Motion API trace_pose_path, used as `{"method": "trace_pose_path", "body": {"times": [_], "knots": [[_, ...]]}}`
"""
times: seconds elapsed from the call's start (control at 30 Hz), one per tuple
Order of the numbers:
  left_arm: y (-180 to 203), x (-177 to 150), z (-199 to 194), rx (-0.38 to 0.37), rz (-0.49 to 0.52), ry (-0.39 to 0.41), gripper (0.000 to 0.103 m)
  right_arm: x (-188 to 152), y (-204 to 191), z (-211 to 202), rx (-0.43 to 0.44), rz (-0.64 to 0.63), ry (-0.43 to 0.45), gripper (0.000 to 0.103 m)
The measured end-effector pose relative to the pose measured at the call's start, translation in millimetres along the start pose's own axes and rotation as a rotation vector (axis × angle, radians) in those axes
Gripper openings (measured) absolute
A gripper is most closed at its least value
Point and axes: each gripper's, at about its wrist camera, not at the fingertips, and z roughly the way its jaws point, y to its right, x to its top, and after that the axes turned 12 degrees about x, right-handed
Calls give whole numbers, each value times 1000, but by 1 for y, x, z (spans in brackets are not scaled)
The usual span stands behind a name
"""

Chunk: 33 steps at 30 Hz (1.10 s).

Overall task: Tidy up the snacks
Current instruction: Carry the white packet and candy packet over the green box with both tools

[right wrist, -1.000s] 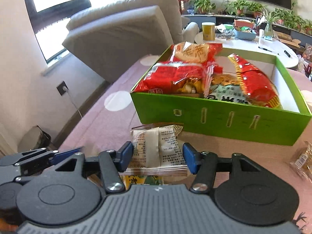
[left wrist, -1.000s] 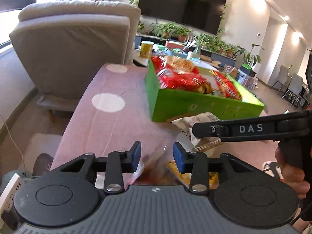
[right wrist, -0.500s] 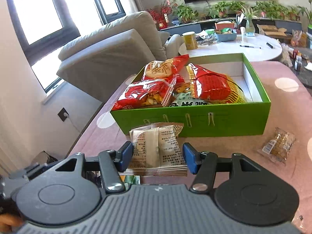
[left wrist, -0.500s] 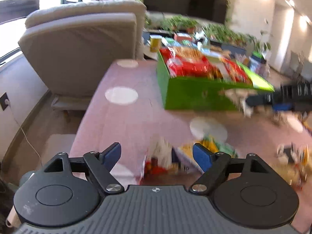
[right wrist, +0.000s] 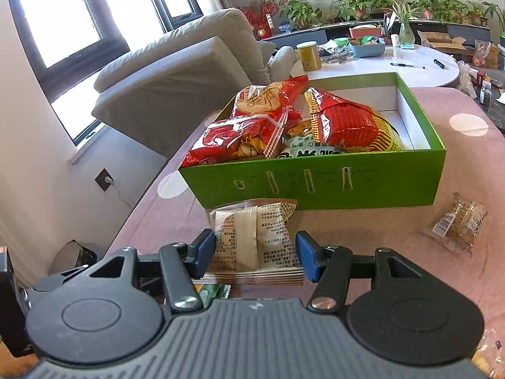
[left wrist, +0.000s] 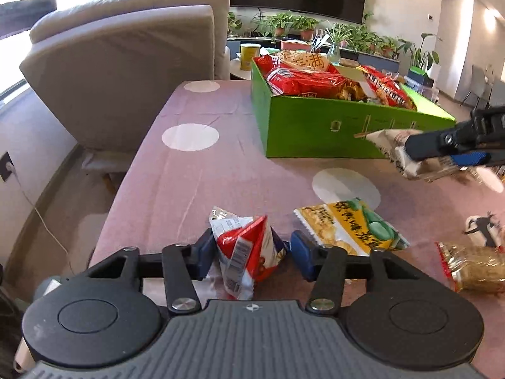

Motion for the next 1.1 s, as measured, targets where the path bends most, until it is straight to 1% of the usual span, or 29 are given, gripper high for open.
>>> {"method": "trace_pose_path", "body": {"times": [0.03,0.1,0.23,0.33,0.43,0.63,0.8,0.97,1.1], "knots": [[-1,1,-2,-4,-4,1,41,0,0,0,-1,-1,0,57],[-1,3,-8,-3,-14,15,38,0,0,-1,-2,0,2,57],[0,12,-24,-13,-17,72,37,1,0,-4,-2,3,11,57],[6,22,-36,-39,-8,113,36,1,0,-7,2,2,20,57],[13,33,-40,-71,4,134,35,1,-1,-10,5,0,29,57],[33,52,-37,-105,31,162,35,7,1,-21,-1,-12,58,57],[45,63,-33,-135,42,169,35,13,11,-28,-10,-4,83,57],[58,77,-32,-147,66,194,35,23,19,-31,-20,0,104,57],[66,88,-27,-165,67,199,35,30,25,-33,-20,-6,120,57]]}}
